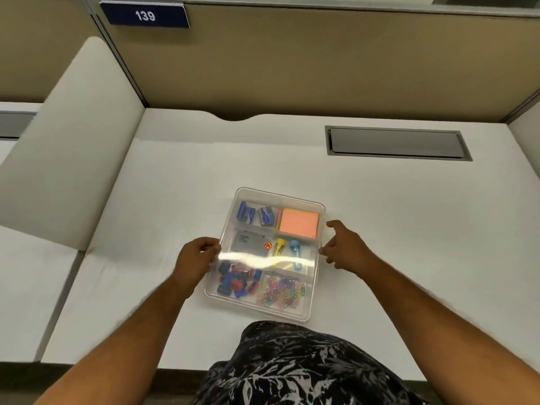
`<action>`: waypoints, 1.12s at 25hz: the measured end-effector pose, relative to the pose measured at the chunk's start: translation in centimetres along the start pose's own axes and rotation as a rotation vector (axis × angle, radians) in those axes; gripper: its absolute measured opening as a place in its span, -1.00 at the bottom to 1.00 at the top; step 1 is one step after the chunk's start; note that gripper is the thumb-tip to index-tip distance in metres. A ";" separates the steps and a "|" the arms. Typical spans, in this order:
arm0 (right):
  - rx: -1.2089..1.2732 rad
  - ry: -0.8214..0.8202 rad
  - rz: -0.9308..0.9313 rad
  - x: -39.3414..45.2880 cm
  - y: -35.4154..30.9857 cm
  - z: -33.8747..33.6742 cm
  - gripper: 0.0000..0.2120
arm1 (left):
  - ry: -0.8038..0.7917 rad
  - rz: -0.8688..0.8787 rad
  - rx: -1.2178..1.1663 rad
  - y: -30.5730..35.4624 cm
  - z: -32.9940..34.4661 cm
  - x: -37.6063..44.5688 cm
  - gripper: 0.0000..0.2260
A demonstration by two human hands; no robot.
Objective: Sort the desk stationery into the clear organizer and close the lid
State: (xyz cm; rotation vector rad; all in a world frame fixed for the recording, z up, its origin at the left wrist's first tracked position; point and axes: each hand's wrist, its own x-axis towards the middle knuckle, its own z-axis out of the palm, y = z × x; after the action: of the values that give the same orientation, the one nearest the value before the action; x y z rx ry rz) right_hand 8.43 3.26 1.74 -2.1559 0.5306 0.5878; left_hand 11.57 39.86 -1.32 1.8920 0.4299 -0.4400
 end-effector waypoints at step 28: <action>0.072 0.234 -0.079 0.9 1.7 2.9 -0.81 | -0.152 -0.203 0.348 4.2 0.7 -3.8 -0.73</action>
State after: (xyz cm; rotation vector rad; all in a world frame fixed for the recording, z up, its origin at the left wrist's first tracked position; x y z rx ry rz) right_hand 7.54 4.45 -1.39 -2.1779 0.5796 0.2706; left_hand 10.24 37.47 3.70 2.1379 0.4690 -0.8327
